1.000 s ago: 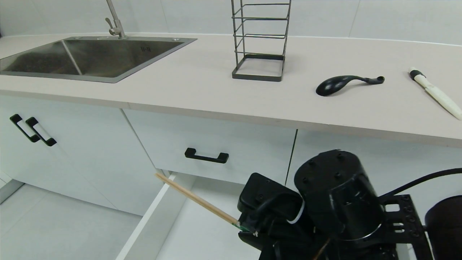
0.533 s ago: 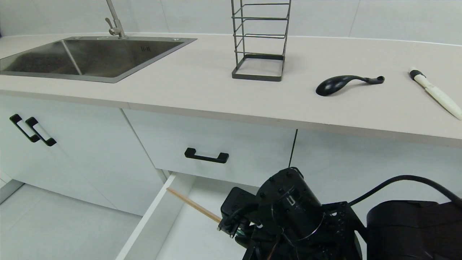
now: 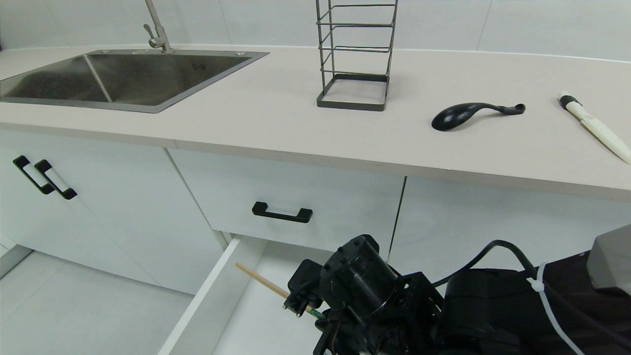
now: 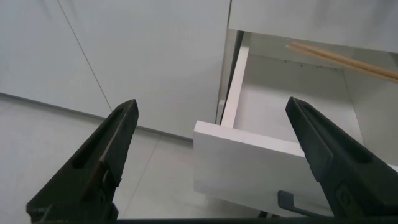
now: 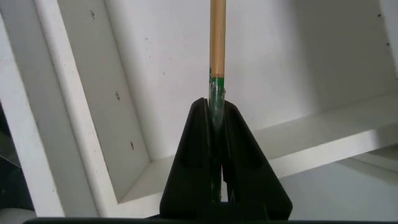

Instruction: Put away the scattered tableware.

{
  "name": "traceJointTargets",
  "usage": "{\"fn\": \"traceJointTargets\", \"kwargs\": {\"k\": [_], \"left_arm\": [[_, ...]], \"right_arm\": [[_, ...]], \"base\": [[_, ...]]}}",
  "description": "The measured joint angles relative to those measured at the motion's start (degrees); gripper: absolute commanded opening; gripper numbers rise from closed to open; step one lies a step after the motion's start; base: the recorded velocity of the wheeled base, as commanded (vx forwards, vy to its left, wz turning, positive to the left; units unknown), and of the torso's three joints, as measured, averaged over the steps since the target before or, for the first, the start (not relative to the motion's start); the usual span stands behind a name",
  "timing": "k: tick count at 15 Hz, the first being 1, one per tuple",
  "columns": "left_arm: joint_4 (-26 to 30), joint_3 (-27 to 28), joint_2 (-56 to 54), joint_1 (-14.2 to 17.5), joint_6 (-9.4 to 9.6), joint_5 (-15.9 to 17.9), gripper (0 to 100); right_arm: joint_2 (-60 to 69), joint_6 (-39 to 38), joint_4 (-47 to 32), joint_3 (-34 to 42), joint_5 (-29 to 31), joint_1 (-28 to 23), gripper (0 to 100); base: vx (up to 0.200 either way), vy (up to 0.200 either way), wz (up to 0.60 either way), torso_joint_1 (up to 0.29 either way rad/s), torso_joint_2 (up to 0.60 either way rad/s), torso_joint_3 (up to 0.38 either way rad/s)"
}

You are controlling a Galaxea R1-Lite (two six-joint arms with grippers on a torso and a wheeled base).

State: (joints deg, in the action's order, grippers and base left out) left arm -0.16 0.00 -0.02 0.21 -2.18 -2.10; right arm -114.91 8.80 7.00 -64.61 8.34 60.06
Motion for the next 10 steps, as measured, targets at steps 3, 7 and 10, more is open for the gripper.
{"fn": "traceJointTargets", "kwargs": {"k": [3, 7, 10], "left_arm": [[0.0, 0.0, 0.0, 0.0, 0.0, 0.0, 100], [0.0, 0.0, 0.0, -0.02, 0.0, 0.0, 100], [0.0, 0.0, 0.0, -0.05, 0.0, -0.01, 100]], "right_arm": [[-1.73, -0.05, -0.22, -1.79, 0.02, 0.0, 0], [-5.0, -1.04, -1.3, -5.38, -0.02, -0.17, 0], [-8.24, -1.37, -3.19, -8.33, 0.57, -0.59, 0]], "base": [[0.0, 0.0, 0.0, 0.0, 0.0, 0.0], [0.0, 0.0, 0.0, 0.0, 0.0, 0.0], [0.0, 0.0, 0.0, 0.0, 0.0, 0.0]]}}
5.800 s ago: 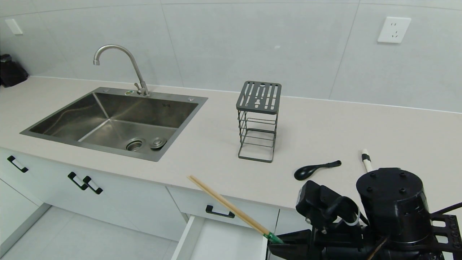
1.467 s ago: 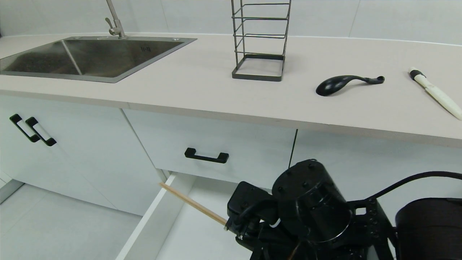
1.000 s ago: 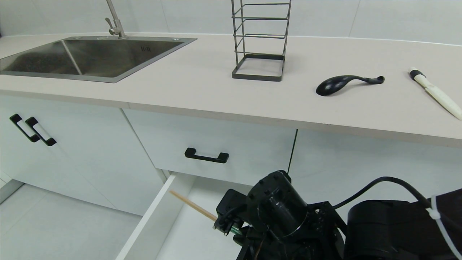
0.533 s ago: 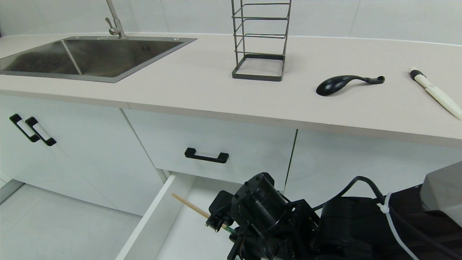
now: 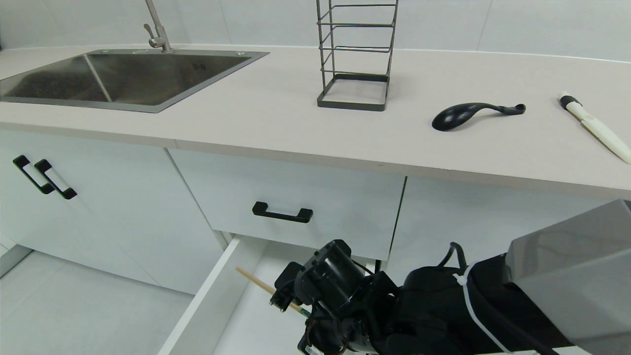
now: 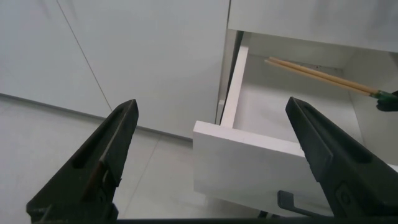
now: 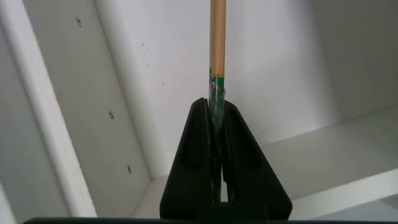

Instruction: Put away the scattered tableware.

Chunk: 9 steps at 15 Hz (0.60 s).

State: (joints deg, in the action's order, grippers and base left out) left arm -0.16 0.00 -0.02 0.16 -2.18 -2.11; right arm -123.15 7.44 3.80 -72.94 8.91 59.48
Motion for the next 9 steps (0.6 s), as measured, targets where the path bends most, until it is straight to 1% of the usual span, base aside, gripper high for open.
{"fn": "traceJointTargets", "kwargs": {"k": [3, 4, 9], "left_arm": [[0.0, 0.0, 0.02, 0.05, 0.0, 0.01, 100], [0.0, 0.0, 0.02, 0.05, 0.0, 0.04, 100], [0.0, 0.0, 0.02, 0.02, 0.0, 0.01, 100]], "right_arm": [[-2.95, -0.93, -8.12, -7.18, 2.52, -0.77, 0], [-3.94, -1.41, -9.17, -9.01, 2.83, -1.13, 0], [-7.36, -1.5, -9.22, -11.37, 2.96, -2.06, 0]], "base": [[0.0, 0.0, 0.0, 0.0, 0.0, 0.0], [0.0, 0.0, 0.0, 0.0, 0.0, 0.0], [0.0, 0.0, 0.0, 0.0, 0.0, 0.0]]}}
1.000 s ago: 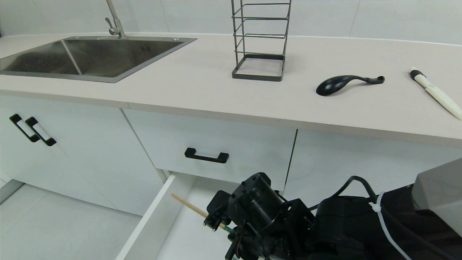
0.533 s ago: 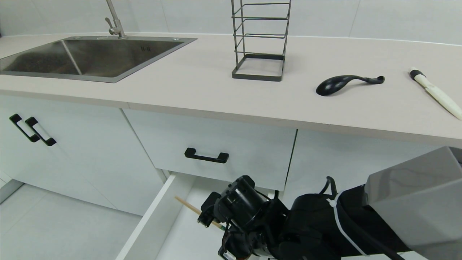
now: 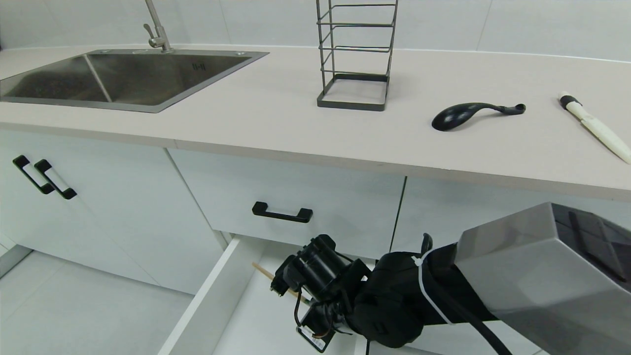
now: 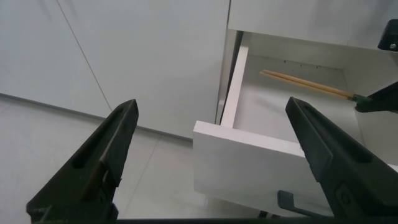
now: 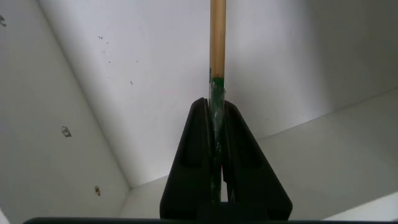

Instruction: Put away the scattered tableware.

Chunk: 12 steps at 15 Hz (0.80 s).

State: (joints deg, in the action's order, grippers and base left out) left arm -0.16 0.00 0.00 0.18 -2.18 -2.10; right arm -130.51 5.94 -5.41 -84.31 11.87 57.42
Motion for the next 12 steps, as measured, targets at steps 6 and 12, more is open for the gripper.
{"fn": "traceJointTargets", "kwargs": {"k": [6, 12], "left_arm": [[0.0, 0.0, 0.0, -0.02, 0.0, 0.0, 100], [0.0, 0.0, 0.0, 0.02, 0.02, 0.0, 100]], "right_arm": [[-4.77, 0.35, 3.32, -2.9, 0.0, -0.39, 0], [-9.01, 0.22, 8.78, -3.32, 0.06, -0.41, 0]], "base": [[0.0, 0.0, 0.0, 0.0, 0.0, 0.0], [0.0, 0.0, 0.0, 0.0, 0.0, 0.0]]}}
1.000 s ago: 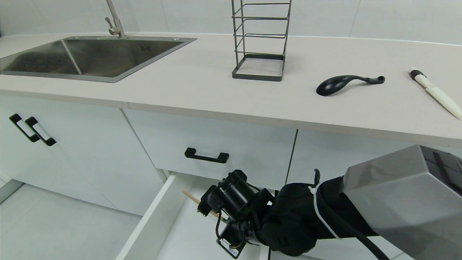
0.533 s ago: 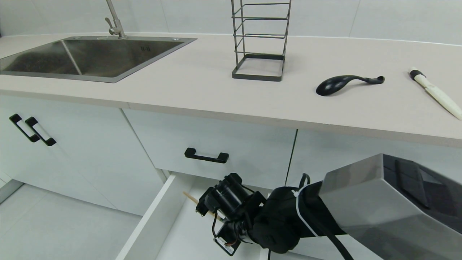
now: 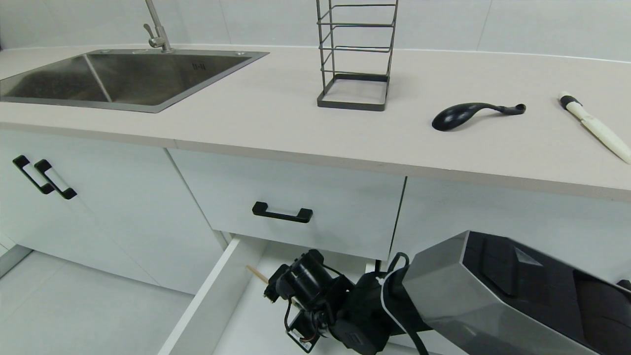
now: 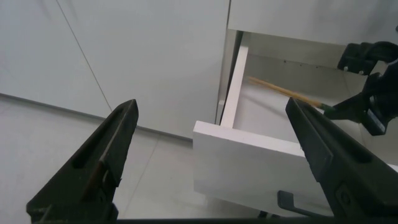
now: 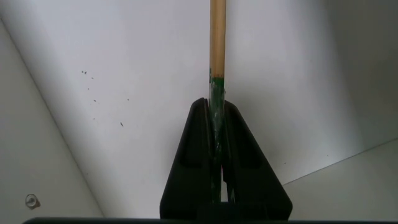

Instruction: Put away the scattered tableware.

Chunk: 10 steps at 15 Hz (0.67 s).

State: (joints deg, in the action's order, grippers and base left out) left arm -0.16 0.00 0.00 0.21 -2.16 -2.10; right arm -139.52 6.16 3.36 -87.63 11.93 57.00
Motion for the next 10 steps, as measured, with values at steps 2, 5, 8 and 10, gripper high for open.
{"fn": "traceJointTargets", "kwargs": {"k": [2, 5, 8, 10], "left_arm": [[0.0, 0.0, 0.0, 0.0, -0.02, 0.02, 100], [0.0, 0.0, 0.0, 0.0, -0.02, 0.0, 100], [0.0, 0.0, 0.0, 0.0, -0.02, 0.0, 100], [0.0, 0.0, 0.0, 0.0, -0.02, 0.0, 100]], "right_arm": [[-0.69, 0.0, 0.07, -0.05, 0.0, -0.12, 0], [-1.63, -0.02, 0.33, -0.2, 0.0, -0.48, 0], [-2.18, -0.02, 1.54, -0.27, -0.06, -0.52, 0], [-2.34, 0.09, 2.22, -0.27, -0.09, -0.52, 0]], "base": [[0.0, 0.0, 0.0, 0.0, 0.0, 0.0], [0.0, 0.0, 0.0, 0.0, 0.0, 0.0], [0.0, 0.0, 0.0, 0.0, 0.0, 0.0], [0.0, 0.0, 0.0, 0.0, 0.0, 0.0]]}}
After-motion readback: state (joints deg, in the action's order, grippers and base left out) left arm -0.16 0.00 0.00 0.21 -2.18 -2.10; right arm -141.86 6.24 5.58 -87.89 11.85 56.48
